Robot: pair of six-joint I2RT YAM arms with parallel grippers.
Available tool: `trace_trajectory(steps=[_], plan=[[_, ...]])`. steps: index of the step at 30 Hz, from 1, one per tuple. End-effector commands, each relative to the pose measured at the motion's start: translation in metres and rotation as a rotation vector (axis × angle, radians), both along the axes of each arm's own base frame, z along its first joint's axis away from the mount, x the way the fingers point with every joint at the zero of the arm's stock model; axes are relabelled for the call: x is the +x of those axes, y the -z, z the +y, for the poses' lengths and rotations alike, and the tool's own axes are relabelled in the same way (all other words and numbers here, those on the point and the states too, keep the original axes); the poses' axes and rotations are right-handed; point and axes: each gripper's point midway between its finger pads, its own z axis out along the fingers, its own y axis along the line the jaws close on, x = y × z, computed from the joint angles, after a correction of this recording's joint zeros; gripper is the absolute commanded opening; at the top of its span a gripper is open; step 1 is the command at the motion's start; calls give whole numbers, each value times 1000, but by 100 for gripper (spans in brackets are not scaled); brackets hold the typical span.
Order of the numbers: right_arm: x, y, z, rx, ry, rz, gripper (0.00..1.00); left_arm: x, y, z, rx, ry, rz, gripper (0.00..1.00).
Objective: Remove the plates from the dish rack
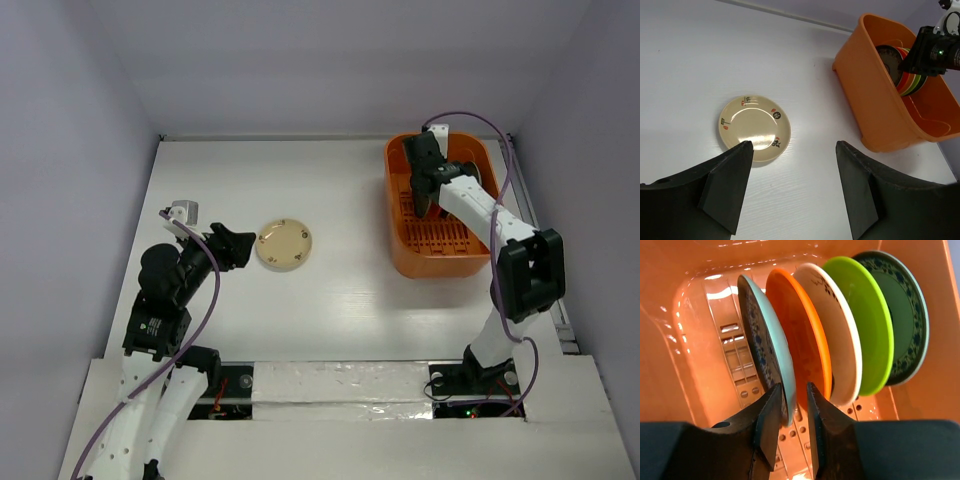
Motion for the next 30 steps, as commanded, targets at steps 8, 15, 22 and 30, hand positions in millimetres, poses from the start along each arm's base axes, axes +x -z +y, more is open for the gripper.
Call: trace_trajectory(steps=[8,15,22,30], plan=[[23,-15,-6,-77,6,-12,28,1,-10,-1,-10,7,-51,64],[23,-28,-7,-83,-6,-33,16,0,-12,-2,-12,11,-57,64],[17,-51,-5,-108,-14,-59,2,0,-12,-2,-12,11,-58,64],[0,-103,3,-129,-18,-140,2,0,-12,-2,-15,15,-61,64]])
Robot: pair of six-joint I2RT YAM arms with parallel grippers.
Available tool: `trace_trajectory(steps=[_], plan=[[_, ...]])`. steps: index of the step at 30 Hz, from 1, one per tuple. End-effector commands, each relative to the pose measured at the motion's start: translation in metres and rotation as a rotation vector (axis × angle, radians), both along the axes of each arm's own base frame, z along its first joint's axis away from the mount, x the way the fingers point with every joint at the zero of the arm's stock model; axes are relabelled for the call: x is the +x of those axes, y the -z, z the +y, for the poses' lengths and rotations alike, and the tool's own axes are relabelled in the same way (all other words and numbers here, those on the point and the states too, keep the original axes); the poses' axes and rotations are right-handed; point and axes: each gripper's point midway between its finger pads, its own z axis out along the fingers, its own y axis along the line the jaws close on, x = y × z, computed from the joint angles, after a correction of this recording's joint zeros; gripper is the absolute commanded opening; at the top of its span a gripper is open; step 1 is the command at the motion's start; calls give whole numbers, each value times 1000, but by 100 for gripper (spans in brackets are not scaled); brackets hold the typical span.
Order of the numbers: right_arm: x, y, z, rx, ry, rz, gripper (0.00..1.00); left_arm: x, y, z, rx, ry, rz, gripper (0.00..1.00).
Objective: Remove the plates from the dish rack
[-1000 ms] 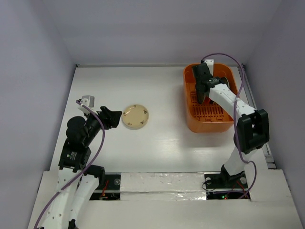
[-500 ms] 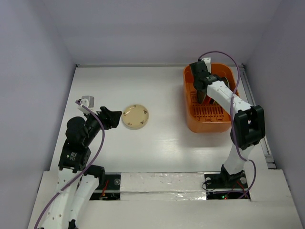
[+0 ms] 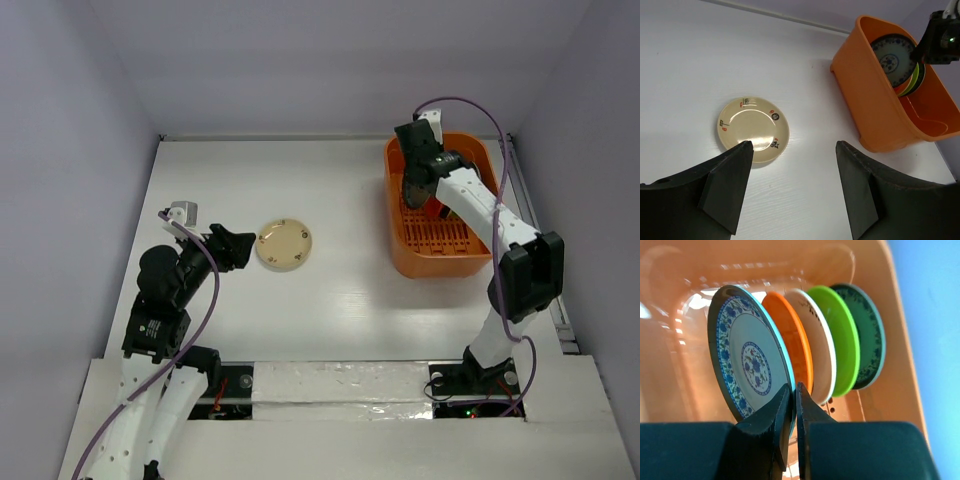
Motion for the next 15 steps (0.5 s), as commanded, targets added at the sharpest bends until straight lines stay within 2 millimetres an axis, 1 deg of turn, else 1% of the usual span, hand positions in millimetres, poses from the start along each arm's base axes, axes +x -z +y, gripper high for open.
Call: trace_trajectory(steps=[1,2,3,4,5,6,9,10,11,12,13,14,15], plan=[[-9,-81,4,14,6,-177,2,2,-10,-2,-11,11,-49,64],[-13,-87,0,3,18,-181,2,2,-10,-2,-12,11,-50,64],[-19,-100,0,10,15,-207,2,2,-10,-2,-12,12,-50,64],[-23,-110,-4,3,25,-221,1,2,-9,-2,-12,14,-47,64],[-27,-117,-2,4,22,-235,1,2,-9,-2,-12,14,-47,64],[-35,-131,-8,13,34,-265,1,2,-9,-2,-11,14,-45,64],[-53,-158,-4,26,32,-322,0,2,-8,-3,-11,15,-44,64],[-63,-171,-5,36,40,-357,0,2,-8,-3,-13,15,-43,64],[-69,-178,0,48,30,-377,0,3,-8,-3,-13,15,-43,64],[-76,-184,19,70,-19,-396,0,3,-7,-3,-11,14,-41,64],[-79,-188,30,103,-42,-415,0,3,-7,-3,-11,13,-37,64],[-80,-190,49,157,-98,-427,0,3,-7,-3,-10,17,-38,64],[-81,-185,68,196,-152,-420,0,3,-7,-3,-11,18,-38,64]])
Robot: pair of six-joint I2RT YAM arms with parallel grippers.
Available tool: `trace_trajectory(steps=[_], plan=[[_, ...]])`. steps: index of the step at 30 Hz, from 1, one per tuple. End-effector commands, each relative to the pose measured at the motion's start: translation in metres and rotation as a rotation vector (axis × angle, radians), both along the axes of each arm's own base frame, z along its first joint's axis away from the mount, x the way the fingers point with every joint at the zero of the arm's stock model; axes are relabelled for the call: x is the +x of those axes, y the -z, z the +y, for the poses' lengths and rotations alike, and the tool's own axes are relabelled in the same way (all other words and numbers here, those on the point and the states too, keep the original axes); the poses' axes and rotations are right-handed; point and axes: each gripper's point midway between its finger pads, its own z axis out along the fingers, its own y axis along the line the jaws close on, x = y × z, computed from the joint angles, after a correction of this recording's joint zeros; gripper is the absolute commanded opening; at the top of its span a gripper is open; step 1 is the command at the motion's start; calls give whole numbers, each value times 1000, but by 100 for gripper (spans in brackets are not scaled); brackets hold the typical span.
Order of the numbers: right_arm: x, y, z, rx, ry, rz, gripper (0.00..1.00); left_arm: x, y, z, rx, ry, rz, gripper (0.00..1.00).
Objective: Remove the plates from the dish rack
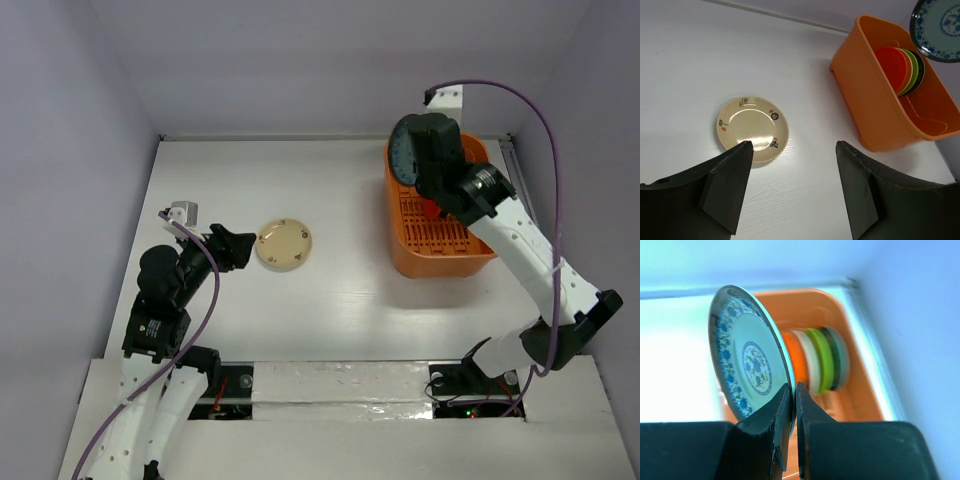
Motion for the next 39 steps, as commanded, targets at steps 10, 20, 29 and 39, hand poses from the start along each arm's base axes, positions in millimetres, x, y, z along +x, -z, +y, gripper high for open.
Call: trace_trajectory(steps=[10,20,29,39], plan=[[-25,48,296,751,-792,24,0,5,-7,2,-11,-10,-39,64],[7,161,339,822,-662,186,4,5,-7,2,-11,-10,-37,64],[13,218,329,780,-554,227,7,6,-5,2,-8,-10,-31,64],[3,259,313,780,-490,271,17,7,-4,4,-8,-20,-25,64]])
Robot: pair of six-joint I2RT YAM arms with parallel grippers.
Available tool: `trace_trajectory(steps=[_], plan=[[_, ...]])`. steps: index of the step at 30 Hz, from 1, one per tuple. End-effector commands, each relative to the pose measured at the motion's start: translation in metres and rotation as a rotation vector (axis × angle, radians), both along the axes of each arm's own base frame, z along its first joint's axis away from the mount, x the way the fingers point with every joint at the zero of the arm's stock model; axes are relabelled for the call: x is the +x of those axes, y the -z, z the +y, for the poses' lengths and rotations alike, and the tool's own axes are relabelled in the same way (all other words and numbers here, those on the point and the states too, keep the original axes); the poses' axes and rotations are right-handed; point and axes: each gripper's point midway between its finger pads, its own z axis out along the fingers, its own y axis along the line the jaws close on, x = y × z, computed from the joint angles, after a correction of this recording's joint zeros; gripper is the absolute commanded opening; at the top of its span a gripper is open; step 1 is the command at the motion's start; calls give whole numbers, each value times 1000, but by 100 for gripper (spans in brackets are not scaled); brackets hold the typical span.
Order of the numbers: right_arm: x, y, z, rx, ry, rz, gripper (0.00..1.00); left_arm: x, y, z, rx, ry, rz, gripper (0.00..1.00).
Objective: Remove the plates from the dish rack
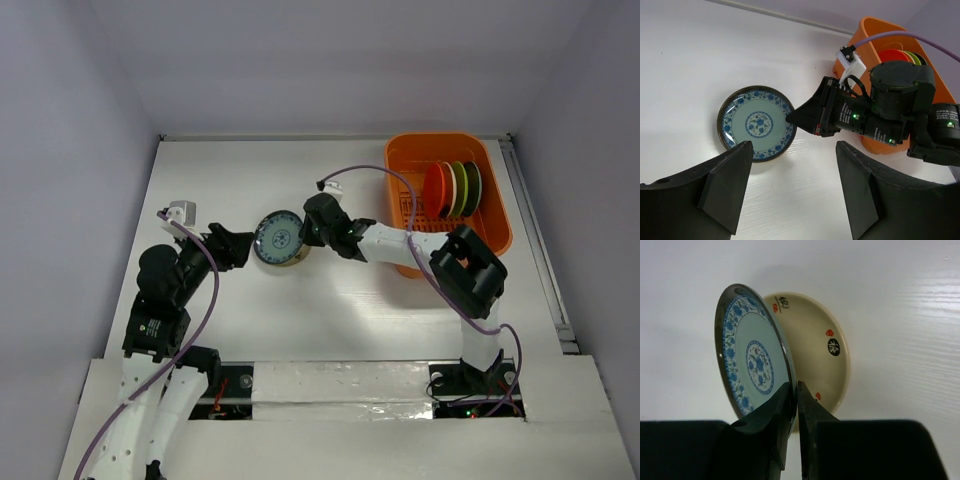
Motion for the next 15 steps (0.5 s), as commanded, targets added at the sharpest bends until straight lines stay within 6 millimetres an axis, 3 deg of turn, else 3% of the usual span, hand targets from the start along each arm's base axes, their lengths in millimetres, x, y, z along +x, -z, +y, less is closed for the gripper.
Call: trace_trajectory(steps=[1,8,12,15], plan=[[12,-18,3,78,57,-54,18,6,-4,0,-9,-2,-27,64],[8,-24,-2,48,37,-62,47,5,-4,0,-9,-1,-27,64],[8,-44,-17,-7,48,-104,69,5,-5,-1,-9,1,-29,64],[11,-59,-37,-92,87,-145,68,5,-5,-1,-8,2,-31,64]])
